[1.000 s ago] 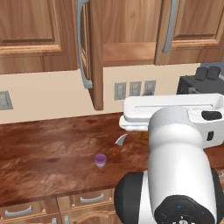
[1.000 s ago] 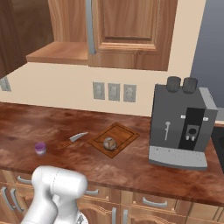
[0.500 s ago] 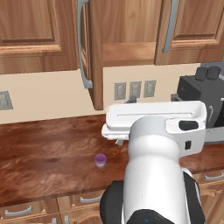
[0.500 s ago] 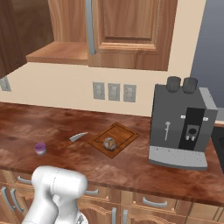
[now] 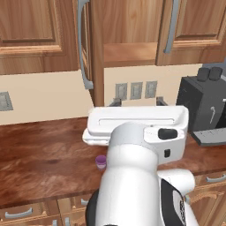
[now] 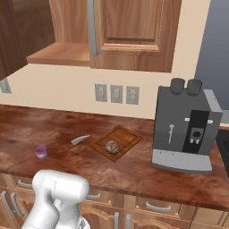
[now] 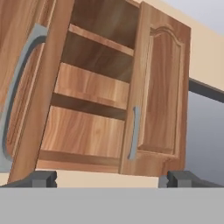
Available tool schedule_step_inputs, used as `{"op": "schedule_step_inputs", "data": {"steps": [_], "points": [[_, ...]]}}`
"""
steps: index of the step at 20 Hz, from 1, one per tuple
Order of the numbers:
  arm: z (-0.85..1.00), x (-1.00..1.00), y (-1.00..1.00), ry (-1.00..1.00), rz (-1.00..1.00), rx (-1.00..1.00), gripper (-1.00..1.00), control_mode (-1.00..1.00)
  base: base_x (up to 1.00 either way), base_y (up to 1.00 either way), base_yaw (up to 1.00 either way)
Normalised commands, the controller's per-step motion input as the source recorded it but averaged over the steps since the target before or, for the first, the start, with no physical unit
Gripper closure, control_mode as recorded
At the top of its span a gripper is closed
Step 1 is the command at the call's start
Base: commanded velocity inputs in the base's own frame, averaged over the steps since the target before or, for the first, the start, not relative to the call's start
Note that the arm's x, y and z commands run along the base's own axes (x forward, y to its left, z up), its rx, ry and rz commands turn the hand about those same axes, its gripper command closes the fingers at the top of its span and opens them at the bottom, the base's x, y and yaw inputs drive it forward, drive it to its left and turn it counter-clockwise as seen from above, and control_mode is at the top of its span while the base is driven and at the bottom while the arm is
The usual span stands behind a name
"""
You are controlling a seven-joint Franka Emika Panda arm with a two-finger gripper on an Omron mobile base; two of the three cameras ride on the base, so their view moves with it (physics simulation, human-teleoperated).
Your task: Pick the bread, place it on the cutting board, pick the jam, place it on the counter, and close the cabinet.
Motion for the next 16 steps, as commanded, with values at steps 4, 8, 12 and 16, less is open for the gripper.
{"op": "schedule_step_inputs", "data": {"steps": [4, 8, 12, 16], "points": [[0.00, 0.00, 0.31, -0.05, 0.00, 0.00, -1.00, -1.00, 0.00, 0.00, 0.00], [0.00, 0.00, 0.28, -0.03, 0.00, 0.00, -1.00, -1.00, 0.00, 0.00, 0.00], [0.00, 0.07, 0.26, -0.01, 0.00, 0.00, -1.00, -1.00, 0.00, 0.00, 0.00], [0.00, 0.09, 0.31, 0.00, 0.00, 0.00, -1.00, -1.00, 0.00, 0.00, 0.00]]}}
